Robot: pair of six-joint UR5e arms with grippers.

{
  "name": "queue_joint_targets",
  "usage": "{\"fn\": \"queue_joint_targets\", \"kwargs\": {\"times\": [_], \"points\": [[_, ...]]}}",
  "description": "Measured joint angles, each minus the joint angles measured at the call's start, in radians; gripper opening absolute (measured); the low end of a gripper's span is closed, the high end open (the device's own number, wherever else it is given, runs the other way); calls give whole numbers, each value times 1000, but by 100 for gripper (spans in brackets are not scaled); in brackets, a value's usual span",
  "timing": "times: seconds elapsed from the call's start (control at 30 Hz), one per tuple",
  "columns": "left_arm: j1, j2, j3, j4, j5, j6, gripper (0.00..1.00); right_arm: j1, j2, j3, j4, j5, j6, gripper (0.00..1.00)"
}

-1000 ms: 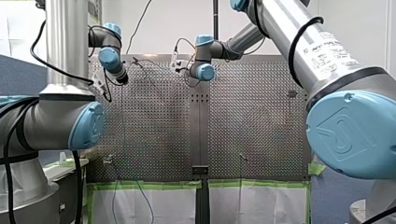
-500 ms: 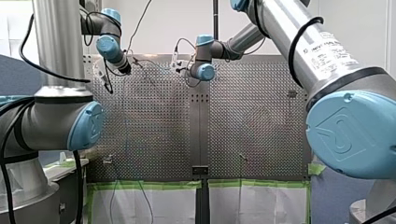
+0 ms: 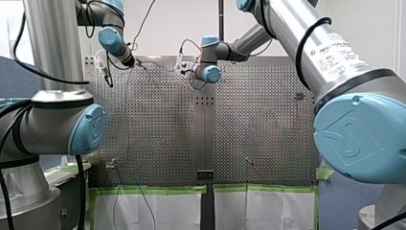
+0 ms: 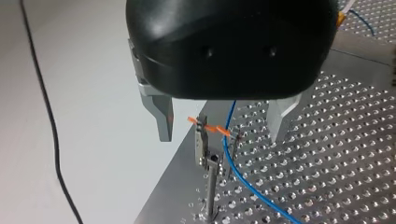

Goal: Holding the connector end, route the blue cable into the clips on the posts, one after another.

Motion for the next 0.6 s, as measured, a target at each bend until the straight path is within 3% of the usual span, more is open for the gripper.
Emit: {"fn": "queue_joint_targets", "kwargs": {"times": [0.6], "points": [[-12,-13,0,27,3,175,100,-3,2,0,0,1,-1,0]]}}
